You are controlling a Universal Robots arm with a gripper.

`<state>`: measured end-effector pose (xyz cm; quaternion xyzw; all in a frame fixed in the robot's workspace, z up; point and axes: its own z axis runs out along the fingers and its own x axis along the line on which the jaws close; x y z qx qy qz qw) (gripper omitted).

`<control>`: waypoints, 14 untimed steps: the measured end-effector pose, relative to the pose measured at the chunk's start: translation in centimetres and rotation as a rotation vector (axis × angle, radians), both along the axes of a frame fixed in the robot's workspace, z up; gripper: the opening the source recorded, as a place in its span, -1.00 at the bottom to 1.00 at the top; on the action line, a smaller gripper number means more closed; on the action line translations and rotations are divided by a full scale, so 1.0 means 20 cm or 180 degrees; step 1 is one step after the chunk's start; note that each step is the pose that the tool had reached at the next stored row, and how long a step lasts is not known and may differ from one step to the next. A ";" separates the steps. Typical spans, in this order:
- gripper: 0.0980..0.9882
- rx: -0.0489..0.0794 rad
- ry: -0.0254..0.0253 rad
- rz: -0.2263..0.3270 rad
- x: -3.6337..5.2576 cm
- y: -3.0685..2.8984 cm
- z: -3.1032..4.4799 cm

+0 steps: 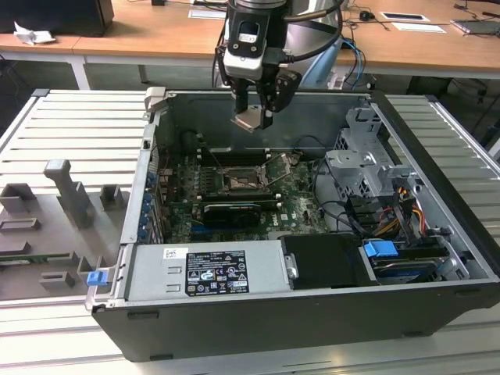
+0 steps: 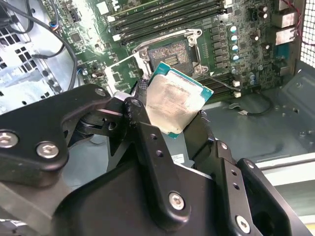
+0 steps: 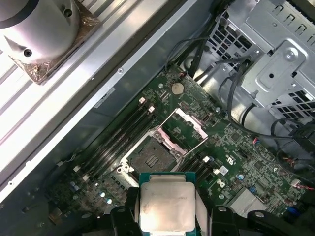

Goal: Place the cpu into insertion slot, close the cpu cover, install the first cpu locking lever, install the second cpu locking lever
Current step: 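Place the cpu into insertion slot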

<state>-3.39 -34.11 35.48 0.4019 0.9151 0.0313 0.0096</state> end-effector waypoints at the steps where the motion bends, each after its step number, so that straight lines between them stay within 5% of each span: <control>1: 0.00 -0.0001 0.0000 -0.0048 0.000 0.000 0.000; 14: 0.00 -0.0014 0.0000 -0.0418 0.000 0.000 -0.002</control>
